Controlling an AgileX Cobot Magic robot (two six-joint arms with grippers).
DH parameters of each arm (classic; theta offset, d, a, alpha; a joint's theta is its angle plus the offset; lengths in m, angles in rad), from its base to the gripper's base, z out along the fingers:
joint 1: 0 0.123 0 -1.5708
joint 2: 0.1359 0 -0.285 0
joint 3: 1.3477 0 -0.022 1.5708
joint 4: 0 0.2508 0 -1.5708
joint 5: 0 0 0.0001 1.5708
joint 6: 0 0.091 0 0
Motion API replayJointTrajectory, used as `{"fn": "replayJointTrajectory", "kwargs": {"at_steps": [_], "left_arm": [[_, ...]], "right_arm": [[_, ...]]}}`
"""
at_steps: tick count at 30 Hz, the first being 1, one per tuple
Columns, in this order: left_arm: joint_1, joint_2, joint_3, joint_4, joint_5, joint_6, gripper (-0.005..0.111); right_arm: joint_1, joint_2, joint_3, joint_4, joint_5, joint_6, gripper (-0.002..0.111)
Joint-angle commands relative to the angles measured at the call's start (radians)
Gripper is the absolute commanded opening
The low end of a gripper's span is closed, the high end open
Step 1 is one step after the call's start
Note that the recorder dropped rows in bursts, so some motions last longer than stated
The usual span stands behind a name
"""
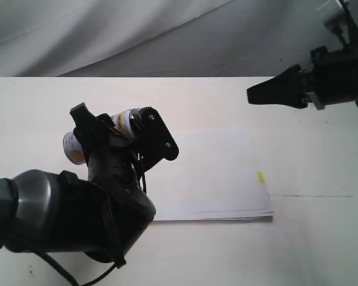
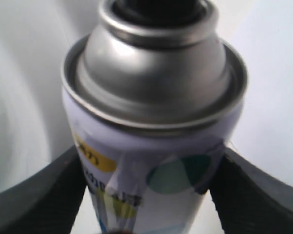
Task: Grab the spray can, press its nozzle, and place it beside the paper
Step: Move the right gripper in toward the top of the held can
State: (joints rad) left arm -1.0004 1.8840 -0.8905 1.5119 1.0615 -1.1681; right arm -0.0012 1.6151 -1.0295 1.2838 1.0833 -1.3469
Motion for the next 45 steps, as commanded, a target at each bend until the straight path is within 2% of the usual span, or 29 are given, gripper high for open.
{"fn": "replayJointTrajectory", "kwargs": {"at_steps": [1, 4, 9, 14, 19, 24, 30, 45], "left_arm": [[-0.005, -0.007, -0.011, 0.037, 0.042, 0.007, 0.0], [-0.005, -0.007, -0.011, 0.037, 0.044, 0.025, 0.0], [-0.005, -0.007, -0.011, 0.033, 0.046, 0.028, 0.0], [-0.005, -0.007, -0.011, 0.031, 0.044, 0.028, 0.0], [-0.005, -0.007, -0.011, -0.001, 0.044, 0.028, 0.0], [-0.005, -0.007, -0.011, -0.004, 0.044, 0.028, 0.0], [-0.005, -0.007, -0.011, -0.005, 0.044, 0.026, 0.0], [-0.005, -0.007, -0.011, -0.005, 0.044, 0.026, 0.0]], "right_arm": [[0.114, -0.002, 0.008, 0.024, -0.095, -0.037, 0.0], [0.159, 0.046, -0.004, 0.035, -0.118, -0.054, 0.0], [0.166, 0.192, -0.094, 0.103, 0.021, -0.143, 0.0], [0.21, 0.242, -0.124, 0.139, -0.001, -0.245, 0.0], [0.292, 0.242, -0.124, 0.155, -0.114, -0.271, 0.0], [0.294, 0.242, -0.124, 0.163, -0.15, -0.304, 0.0], [0.294, 0.33, -0.269, 0.053, -0.045, -0.185, 0.0], [0.325, 0.336, -0.274, 0.043, -0.052, -0.189, 0.0]]}}
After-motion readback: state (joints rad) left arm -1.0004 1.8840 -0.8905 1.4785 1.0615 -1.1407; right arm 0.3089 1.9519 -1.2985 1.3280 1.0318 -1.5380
